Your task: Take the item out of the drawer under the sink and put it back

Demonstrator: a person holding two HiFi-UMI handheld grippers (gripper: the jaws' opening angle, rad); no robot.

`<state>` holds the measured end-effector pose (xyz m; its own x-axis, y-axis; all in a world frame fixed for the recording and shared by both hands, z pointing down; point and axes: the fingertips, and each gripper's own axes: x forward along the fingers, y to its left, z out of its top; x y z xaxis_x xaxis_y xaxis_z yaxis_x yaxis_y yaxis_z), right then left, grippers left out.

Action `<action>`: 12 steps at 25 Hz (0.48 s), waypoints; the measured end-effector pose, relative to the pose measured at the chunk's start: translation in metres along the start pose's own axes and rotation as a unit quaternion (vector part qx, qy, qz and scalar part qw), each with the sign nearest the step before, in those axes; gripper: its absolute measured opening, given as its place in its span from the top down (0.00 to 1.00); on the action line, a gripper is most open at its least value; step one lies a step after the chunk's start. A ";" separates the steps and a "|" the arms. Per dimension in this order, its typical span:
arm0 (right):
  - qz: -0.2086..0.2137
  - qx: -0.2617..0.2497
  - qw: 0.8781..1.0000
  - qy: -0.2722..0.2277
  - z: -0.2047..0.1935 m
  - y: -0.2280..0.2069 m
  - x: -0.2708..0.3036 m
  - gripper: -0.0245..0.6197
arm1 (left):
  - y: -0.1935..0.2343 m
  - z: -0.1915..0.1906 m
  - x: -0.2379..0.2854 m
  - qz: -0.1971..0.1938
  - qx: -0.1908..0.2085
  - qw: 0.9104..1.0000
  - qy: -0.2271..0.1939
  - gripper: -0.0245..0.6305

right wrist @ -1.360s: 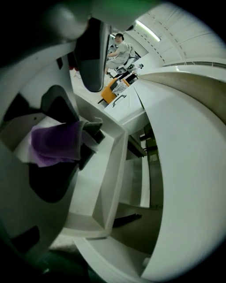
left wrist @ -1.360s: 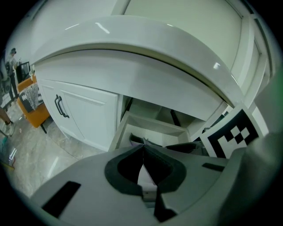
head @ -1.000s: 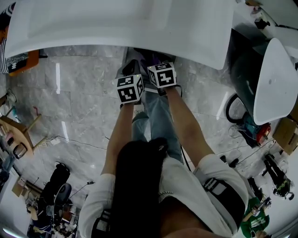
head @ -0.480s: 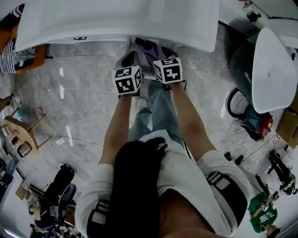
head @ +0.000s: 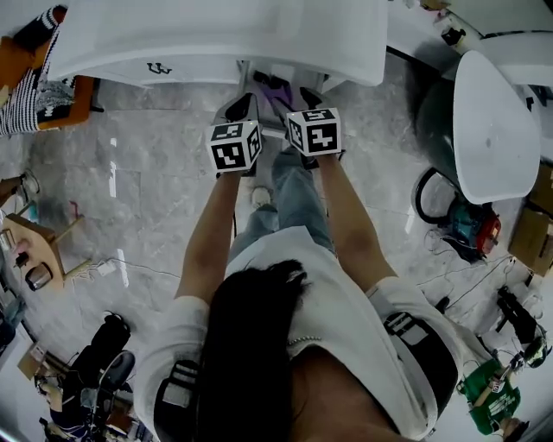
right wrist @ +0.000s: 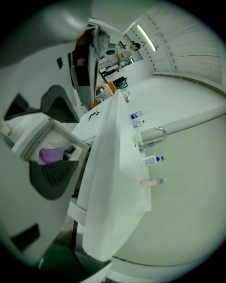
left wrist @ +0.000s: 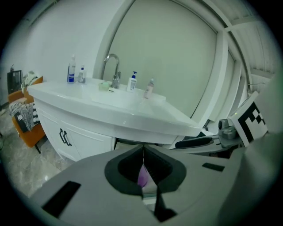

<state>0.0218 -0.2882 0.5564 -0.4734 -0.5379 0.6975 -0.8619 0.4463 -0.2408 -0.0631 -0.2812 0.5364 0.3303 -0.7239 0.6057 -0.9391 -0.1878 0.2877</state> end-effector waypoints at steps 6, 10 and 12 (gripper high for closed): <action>0.001 -0.029 0.999 -0.023 0.015 0.023 -0.024 0.61 | -0.004 0.018 -0.026 0.001 -0.009 0.999 -0.036 0.96; -0.009 -0.043 0.998 -0.046 0.027 0.034 -0.044 0.69 | -0.007 0.028 -0.046 -0.002 -0.001 0.998 -0.056 0.96; -0.009 -0.051 0.997 -0.052 0.031 0.041 -0.054 0.71 | -0.009 0.032 -0.057 -0.003 0.003 0.998 -0.064 0.96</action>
<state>0.0063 -0.2632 0.4879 -0.4796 -0.6149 0.6260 -0.8496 0.5039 -0.1560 -0.0768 -0.2596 0.4759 0.3220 -0.8020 0.5032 -0.9376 -0.1965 0.2868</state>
